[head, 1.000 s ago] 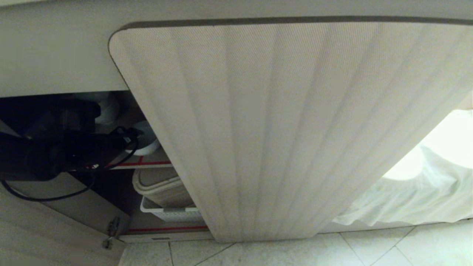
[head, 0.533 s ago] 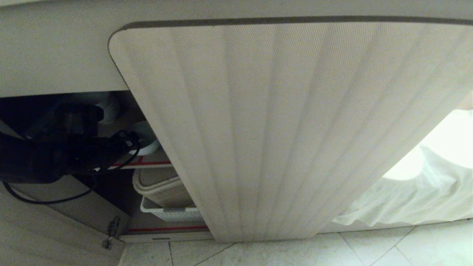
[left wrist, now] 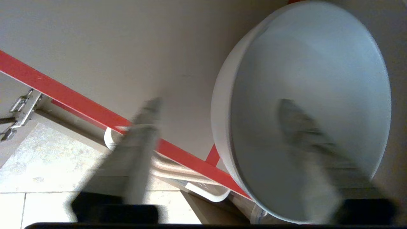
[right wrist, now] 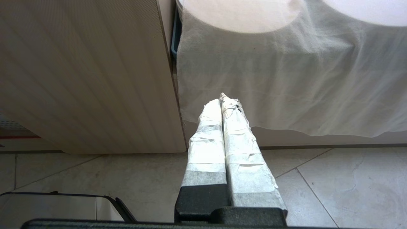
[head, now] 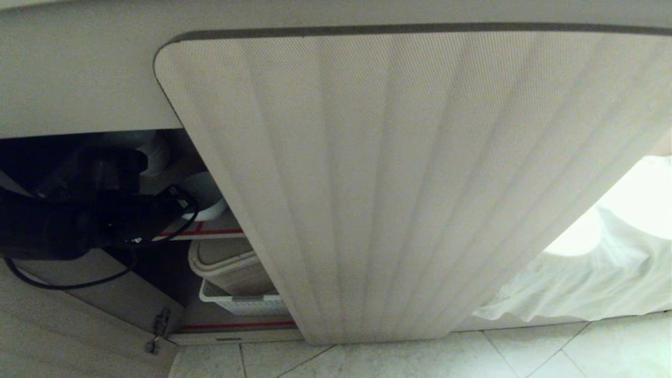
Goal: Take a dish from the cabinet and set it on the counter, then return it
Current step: Take the bowl from the cabinet
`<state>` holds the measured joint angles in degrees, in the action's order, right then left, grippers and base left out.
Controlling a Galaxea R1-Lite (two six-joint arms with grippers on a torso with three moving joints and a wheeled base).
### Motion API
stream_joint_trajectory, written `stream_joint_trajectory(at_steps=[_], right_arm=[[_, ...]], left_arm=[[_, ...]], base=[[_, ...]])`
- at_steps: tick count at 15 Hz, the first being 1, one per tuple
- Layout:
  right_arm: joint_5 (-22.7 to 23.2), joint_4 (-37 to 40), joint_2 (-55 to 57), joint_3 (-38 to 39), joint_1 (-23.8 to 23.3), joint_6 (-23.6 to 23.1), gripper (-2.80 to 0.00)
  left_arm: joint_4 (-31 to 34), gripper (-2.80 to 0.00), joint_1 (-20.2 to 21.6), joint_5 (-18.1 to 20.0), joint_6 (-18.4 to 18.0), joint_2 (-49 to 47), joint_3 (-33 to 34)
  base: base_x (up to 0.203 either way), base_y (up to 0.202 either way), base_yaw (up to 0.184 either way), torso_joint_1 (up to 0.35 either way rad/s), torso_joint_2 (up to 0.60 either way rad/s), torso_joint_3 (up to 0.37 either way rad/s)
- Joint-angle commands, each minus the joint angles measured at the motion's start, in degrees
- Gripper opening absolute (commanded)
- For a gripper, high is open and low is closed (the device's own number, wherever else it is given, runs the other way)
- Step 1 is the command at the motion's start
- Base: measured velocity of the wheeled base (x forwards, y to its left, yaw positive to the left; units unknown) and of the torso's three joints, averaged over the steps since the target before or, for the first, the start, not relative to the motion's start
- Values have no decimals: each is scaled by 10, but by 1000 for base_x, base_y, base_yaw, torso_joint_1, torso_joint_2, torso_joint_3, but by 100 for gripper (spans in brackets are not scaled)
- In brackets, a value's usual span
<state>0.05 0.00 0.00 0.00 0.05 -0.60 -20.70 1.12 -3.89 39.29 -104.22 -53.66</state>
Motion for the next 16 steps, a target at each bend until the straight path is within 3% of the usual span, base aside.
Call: stream_joint_trajectory(at_steps=[1,16], right_arm=[[0,0,1,0,0,0,-280],[0,0,1,0,0,0,-280]], left_arm=[[-2,-280,1,-1,2,2,-2],[2,-280,0,0,1,24,-7]], base=[[0,0,0,0,0,0],[0,0,0,0,0,0]])
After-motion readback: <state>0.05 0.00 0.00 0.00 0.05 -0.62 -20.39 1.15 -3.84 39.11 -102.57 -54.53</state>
